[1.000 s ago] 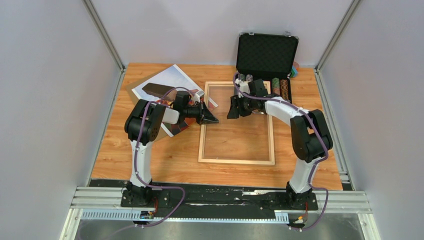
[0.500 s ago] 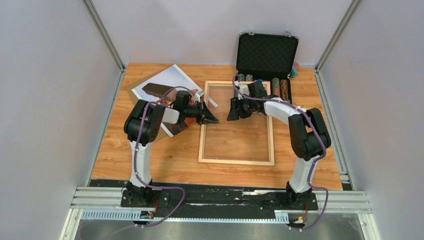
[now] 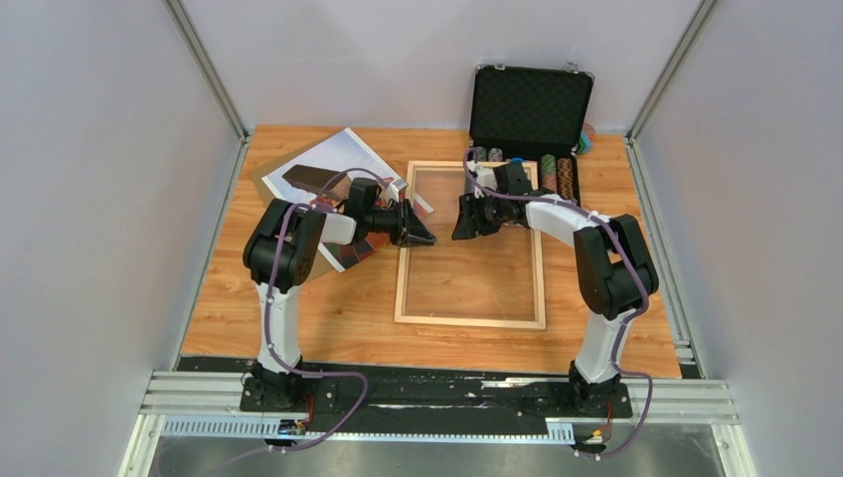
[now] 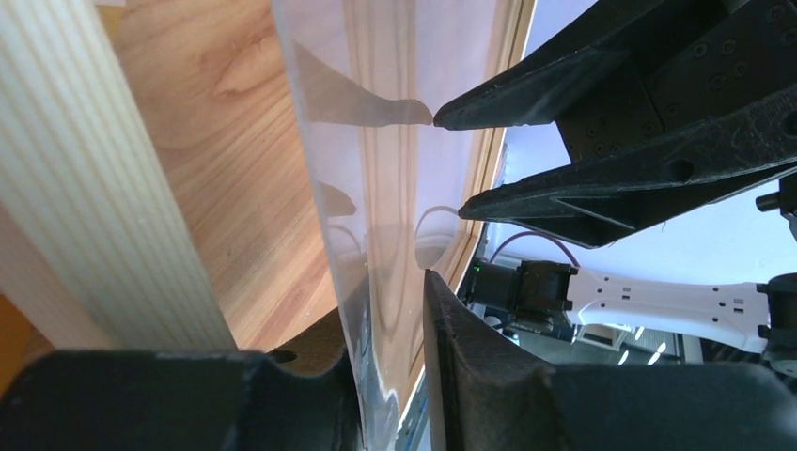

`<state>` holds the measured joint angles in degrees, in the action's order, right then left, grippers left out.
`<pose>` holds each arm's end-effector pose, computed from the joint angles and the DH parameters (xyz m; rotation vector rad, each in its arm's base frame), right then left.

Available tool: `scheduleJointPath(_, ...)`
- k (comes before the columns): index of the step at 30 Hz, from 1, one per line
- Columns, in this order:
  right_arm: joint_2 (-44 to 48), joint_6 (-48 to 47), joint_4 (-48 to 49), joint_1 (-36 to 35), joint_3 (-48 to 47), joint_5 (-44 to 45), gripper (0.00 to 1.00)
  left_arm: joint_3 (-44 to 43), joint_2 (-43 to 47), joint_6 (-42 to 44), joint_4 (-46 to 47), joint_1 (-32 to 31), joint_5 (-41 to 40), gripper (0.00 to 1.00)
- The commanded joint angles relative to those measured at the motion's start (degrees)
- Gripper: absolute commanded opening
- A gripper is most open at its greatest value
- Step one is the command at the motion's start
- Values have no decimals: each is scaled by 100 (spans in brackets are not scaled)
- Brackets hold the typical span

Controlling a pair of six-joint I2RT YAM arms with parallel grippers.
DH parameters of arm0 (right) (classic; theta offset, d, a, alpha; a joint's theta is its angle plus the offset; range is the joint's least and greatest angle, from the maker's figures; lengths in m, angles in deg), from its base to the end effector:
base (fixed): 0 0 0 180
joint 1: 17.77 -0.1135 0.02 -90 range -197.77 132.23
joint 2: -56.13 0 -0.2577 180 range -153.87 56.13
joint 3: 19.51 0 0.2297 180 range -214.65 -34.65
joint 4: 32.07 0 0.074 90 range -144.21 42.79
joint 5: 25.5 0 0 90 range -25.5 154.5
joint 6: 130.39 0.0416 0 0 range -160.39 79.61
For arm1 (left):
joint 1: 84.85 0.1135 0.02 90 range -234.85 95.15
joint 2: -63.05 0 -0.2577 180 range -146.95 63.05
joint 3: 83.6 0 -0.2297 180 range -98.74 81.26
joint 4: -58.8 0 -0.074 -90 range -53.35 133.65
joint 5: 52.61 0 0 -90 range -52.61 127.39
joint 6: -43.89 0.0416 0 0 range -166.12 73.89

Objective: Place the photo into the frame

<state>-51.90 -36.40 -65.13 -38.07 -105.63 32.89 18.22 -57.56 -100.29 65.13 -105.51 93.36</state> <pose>0.3448 0.1508 0.1832 -0.5818 2.4689 0.8669 0.3615 -0.1732 0.1230 -0.0706 2.4617 -1.7378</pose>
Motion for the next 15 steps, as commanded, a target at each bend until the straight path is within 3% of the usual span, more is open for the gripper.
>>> scheduleJointPath(1,-25,-38,107,68,111,33,49,-104,254,486,-426,-43,-195,33)
scheduleJointPath(15,27,-36,127,131,171,41,49,-277,416,801,-874,-38,-280,58)
